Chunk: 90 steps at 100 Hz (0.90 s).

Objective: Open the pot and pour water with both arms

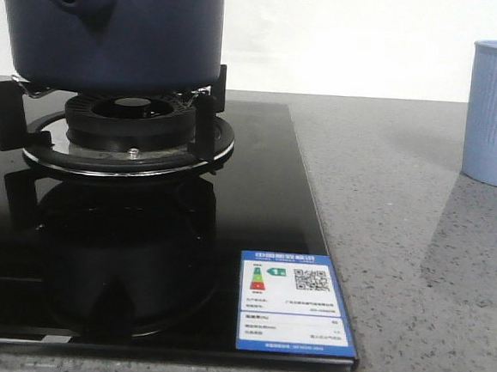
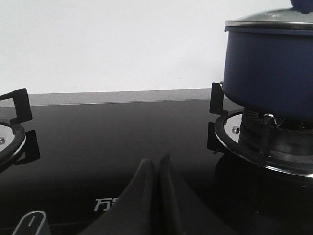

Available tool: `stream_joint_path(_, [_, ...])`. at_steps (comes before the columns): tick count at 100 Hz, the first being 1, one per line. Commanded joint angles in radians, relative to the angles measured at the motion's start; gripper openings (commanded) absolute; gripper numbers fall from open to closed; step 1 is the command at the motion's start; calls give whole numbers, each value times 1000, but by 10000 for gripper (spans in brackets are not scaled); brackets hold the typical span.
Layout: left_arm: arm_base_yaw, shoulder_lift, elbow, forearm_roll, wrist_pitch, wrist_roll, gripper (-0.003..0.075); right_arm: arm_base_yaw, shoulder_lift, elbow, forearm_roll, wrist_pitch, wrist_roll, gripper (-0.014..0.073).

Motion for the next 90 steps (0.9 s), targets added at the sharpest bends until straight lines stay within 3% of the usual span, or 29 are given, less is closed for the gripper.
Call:
stream_joint_path(1, [-8, -27, 15, 0, -77, -9, -16, -15, -42, 1, -1, -91, -20, -61])
stream_joint_path(24, [-8, -27, 15, 0, -77, -9, -16, -15, -148, 112, -6, -67, 80, -61])
stream_joint_path(36, [-8, -27, 15, 0, -77, -9, -16, -15, -200, 108, -6, 108, 112, -61])
stream_joint_path(90, [-8, -27, 15, 0, -77, -9, -16, -15, -199, 108, -15, 157, 112, -61])
